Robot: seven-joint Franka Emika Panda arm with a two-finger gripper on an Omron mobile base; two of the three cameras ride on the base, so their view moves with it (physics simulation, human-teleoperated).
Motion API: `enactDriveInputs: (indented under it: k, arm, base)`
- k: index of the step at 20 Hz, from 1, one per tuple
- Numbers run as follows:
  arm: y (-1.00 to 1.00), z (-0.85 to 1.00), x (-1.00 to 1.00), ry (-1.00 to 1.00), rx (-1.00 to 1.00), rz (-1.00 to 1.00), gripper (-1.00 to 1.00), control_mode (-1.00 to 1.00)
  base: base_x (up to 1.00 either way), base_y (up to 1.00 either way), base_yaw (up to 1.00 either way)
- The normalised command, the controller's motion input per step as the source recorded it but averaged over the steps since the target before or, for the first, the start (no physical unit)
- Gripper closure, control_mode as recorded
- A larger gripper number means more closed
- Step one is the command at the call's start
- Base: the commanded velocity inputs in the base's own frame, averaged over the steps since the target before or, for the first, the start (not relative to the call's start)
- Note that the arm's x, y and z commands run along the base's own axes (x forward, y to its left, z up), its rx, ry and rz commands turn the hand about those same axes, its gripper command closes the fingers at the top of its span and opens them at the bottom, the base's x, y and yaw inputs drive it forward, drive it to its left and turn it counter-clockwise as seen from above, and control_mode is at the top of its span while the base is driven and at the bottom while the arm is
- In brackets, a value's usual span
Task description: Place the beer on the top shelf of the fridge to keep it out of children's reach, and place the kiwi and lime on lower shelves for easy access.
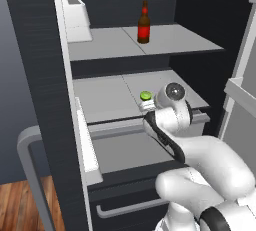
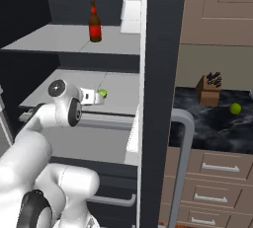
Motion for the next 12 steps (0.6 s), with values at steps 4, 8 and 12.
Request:
enactDriveInputs:
  k: [4,8,12]
  arm:
    - [0.0,0.57,-0.88,0.04,-0.03,0.0,-1.0,-1.0]
    - [0.0,0.5,-0.96,0.01,-0.01,0.0,-1.0,-1.0]
    - [0.0,0.59,-0.91,0.0,0.0,0.0,-1.0,-1.0]
  base:
    - [0.0,0.0,0.0]
    - [0.0,0.0,0.0]
    - [0.0,0.0,0.0]
